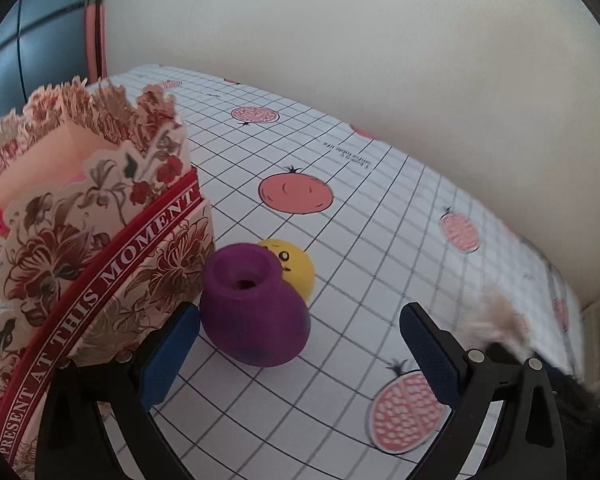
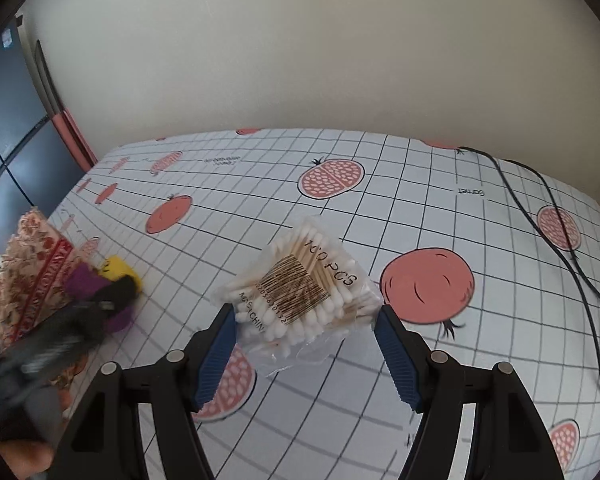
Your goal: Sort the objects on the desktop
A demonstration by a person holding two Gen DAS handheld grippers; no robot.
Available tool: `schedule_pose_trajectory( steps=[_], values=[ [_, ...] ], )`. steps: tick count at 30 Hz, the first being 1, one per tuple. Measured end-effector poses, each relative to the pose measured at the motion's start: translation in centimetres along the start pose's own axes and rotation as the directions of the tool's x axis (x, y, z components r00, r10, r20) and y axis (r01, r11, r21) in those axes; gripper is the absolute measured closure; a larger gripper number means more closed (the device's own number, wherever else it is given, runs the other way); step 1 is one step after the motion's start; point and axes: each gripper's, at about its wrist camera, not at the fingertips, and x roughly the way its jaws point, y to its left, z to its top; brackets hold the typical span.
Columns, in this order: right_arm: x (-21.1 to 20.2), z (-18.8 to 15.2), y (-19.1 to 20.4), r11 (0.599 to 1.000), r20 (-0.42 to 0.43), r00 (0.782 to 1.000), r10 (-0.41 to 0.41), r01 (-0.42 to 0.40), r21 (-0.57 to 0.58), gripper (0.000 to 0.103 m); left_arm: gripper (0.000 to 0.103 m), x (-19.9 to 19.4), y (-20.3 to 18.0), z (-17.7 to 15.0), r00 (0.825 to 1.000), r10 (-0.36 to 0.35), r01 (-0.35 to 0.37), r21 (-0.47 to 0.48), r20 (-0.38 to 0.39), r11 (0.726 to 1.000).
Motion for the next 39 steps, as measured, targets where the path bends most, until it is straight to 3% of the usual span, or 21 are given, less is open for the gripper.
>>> schedule_pose_trajectory(
  steps=[2,13,16,17,27,33,39],
  values=[
    [-0.5,-0.2,0.4,1.0,0.008,1.0,0.004,-0.003,-0.014,0.031,0.003,0.4,-0.4,-0.3,0.999,0.043,-0.043,0.038,0.006,0.998],
    [-0.6,-1.1,0.0,1.0,0.0,1.0,0.013,-0.013,0.011,0.031,0.009,1.4,-1.1,-0.6,0.991,0.124,-0.13,0.116,0.056,0.985],
    [-0.5,-1.4,-0.1,1.0,0.0,1.0,0.016,-0.016,0.018,0.031,0.022,1.7,-1.1,-0.8,0.986,0.153,-0.16,0.132,0.064,0.978],
    [-0.5,-1.4,-0.1,1.0,-0.001,1.0,0.018,-0.018,0.022,0.031,0.028,1.7,-0.9,-0.8,0.986,0.154,-0.161,0.129,0.062,0.978],
    [-1.3,-2.4,-0.1,0.996,0.021,1.0,0.024,-0.025,0.081,0.031,0.029,1.9,-0.5,-0.9,0.989,0.131,-0.137,0.111,0.066,0.984],
    [-2.5,-3.8,-0.9,0.973,0.083,0.996,0.034,-0.052,0.226,0.031,0.029,1.3,-0.2,-1.1,0.995,0.095,-0.097,0.097,0.027,0.991],
    [-4.3,-5.2,-1.1,0.934,0.11,0.994,0.014,-0.052,0.354,0.031,0.029,0.4,-1.0,-2.3,0.996,0.089,-0.086,0.146,-0.014,0.986]
  ],
)
